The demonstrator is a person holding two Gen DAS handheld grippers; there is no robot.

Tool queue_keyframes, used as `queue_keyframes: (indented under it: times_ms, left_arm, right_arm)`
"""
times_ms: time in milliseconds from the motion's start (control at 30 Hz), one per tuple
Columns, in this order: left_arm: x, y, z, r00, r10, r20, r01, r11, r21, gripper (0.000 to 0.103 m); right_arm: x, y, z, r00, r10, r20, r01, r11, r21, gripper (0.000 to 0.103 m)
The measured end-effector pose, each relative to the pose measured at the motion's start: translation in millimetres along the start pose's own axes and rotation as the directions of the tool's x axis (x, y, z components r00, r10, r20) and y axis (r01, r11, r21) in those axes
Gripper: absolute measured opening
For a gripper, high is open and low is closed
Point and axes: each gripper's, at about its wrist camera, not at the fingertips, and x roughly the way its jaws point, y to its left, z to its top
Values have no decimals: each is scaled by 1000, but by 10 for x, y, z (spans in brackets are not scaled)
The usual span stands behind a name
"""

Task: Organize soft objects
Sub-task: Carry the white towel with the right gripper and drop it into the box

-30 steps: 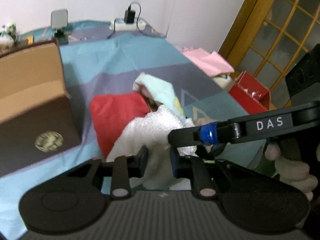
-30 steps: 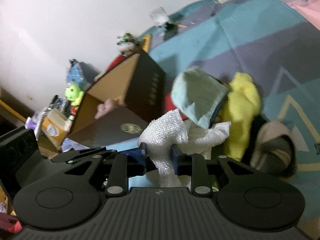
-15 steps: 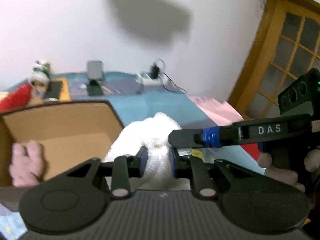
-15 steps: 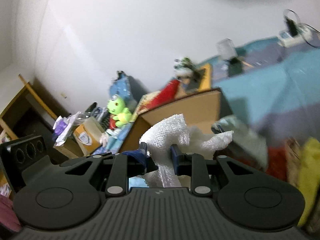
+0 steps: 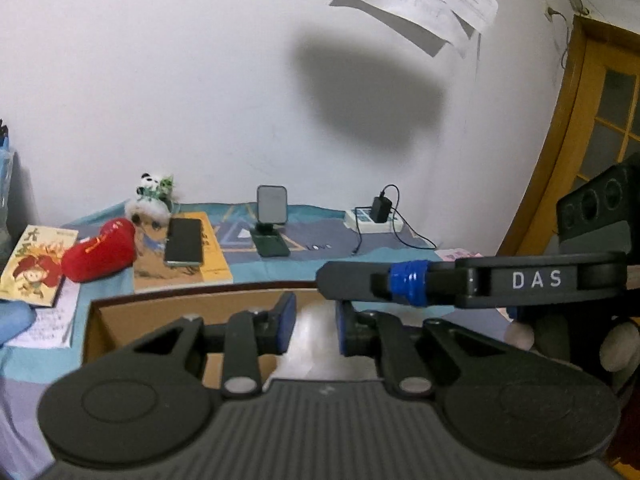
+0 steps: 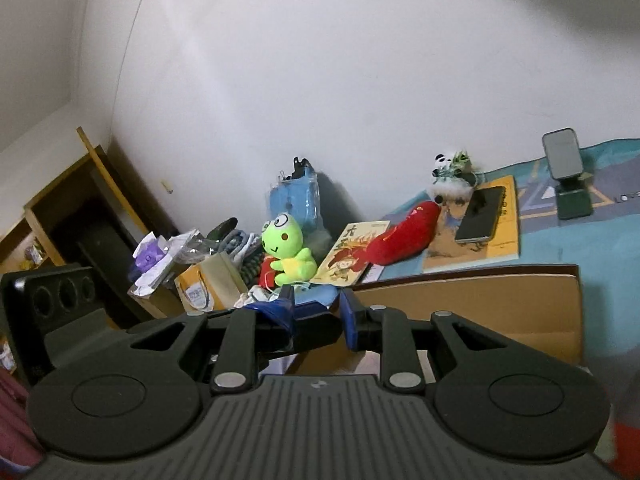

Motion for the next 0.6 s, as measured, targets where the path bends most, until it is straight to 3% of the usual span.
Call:
queue_keyframes:
  times_ms: [67, 200, 267, 400, 600]
  left_arm:
    - [63, 107, 14, 1000, 5, -14, -5, 1000, 3, 10]
    - [328, 326, -61, 996, 37, -79, -37, 999, -1, 10]
    - [428, 429, -139, 990, 53, -129, -55, 998, -8, 10]
    - [398, 542, -242, 988, 33, -149, -36, 999, -21, 10]
    - [502, 495, -321, 975, -101, -197, 88, 994, -72, 10]
  right_arm:
    - [126, -44, -13, 1000, -17, -5, 17, 1000, -23, 5]
    - [363, -202, -111, 989, -142, -29, 141, 989, -32, 6]
    - [332, -351, -152, 983, -180, -34, 181, 983, 33, 6]
    - [45, -578, -190, 970, -241, -16, 241, 961, 138, 11]
    - [-421, -810, -317, 939, -342, 25, 326, 912, 250, 12]
